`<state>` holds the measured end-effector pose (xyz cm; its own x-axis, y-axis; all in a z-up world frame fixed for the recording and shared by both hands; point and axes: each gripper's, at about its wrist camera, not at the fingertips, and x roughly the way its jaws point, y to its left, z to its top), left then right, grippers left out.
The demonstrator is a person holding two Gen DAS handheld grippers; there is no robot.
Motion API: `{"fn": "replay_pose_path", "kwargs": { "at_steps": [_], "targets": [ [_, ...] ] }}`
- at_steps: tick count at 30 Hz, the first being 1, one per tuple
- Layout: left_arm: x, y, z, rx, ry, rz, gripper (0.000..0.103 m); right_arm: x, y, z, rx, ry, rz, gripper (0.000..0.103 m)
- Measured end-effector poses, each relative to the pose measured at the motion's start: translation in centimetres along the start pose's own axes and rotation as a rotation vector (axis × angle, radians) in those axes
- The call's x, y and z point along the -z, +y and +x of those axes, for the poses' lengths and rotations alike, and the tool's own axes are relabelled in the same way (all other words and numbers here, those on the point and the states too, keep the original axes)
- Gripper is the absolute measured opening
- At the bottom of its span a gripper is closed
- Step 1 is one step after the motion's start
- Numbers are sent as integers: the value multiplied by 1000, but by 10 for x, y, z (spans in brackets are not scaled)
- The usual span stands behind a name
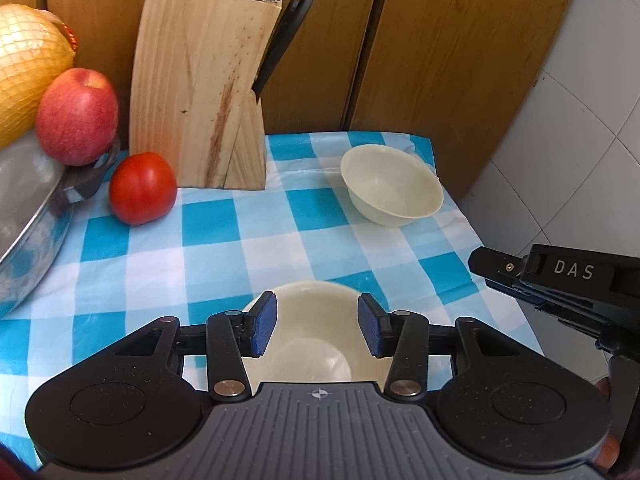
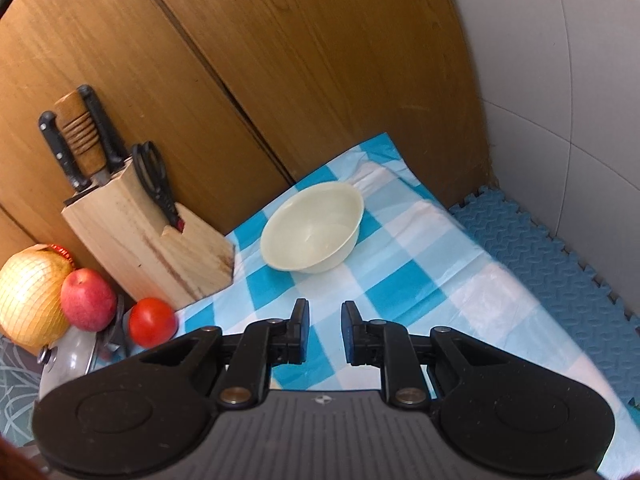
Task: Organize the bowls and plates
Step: 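Carry the nested bowls toward the remaining cream bowl with the left tool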
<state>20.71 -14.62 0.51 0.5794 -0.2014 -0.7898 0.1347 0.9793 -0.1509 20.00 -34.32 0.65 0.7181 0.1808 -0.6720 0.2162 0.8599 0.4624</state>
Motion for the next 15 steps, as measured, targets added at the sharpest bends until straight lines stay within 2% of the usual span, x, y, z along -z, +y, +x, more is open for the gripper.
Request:
{"fn": "replay_pose_path", "kwargs": {
  "at_steps": [6, 15],
  "targets": [
    [-10, -6, 23, 2, 51, -4, 53, -14, -9, 16, 24, 9, 11, 17],
    [-36, -21, 38, 9, 37, -8, 53, -35, -15, 35, 6, -2, 20, 17]
  ]
}}
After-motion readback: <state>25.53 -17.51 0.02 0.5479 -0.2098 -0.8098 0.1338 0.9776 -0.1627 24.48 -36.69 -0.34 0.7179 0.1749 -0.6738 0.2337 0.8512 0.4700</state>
